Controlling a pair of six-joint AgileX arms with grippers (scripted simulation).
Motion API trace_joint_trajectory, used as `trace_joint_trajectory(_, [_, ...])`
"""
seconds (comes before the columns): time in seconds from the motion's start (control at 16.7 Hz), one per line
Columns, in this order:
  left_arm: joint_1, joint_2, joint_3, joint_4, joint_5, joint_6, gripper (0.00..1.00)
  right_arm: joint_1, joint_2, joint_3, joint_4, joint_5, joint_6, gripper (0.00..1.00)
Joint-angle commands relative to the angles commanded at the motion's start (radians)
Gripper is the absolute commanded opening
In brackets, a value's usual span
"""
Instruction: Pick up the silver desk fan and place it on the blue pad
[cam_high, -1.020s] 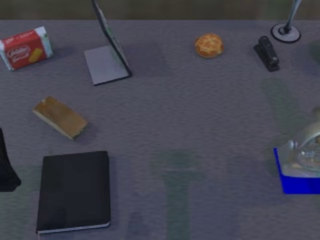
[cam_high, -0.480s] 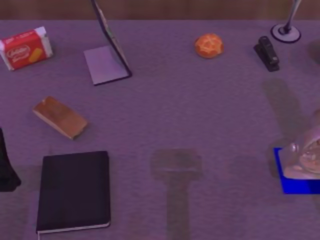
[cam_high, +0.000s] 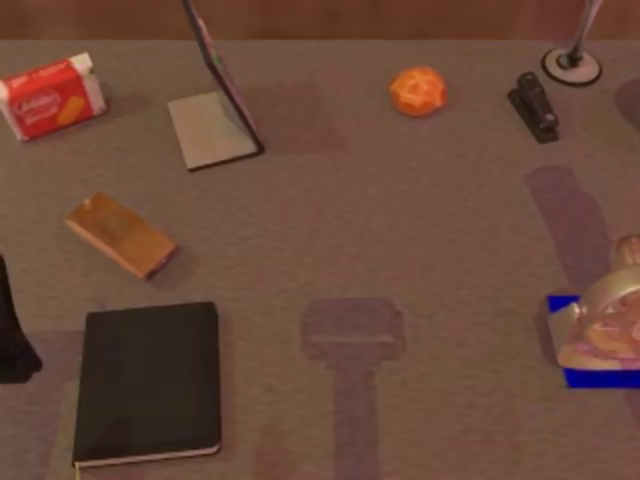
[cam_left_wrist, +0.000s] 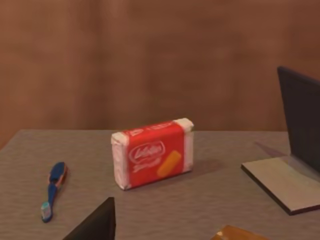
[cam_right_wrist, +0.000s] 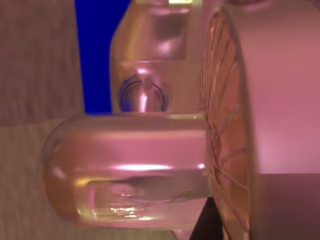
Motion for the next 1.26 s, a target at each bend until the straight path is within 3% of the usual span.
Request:
trace_joint_trajectory(0.12, [0.000,0.000,0.000,0.000,0.000,0.000,1.00,0.000,0.000,0.000,0.000,0.000,0.000,0.00])
trace_joint_trajectory(0.9, [0.000,0.000,0.000,0.000,0.000,0.000,1.00,0.000,0.000,0.000,0.000,0.000,0.000,0.98])
trace_joint_trajectory(1.26, [0.000,0.000,0.000,0.000,0.000,0.000,1.00,0.000,0.000,0.000,0.000,0.000,0.000,1.00])
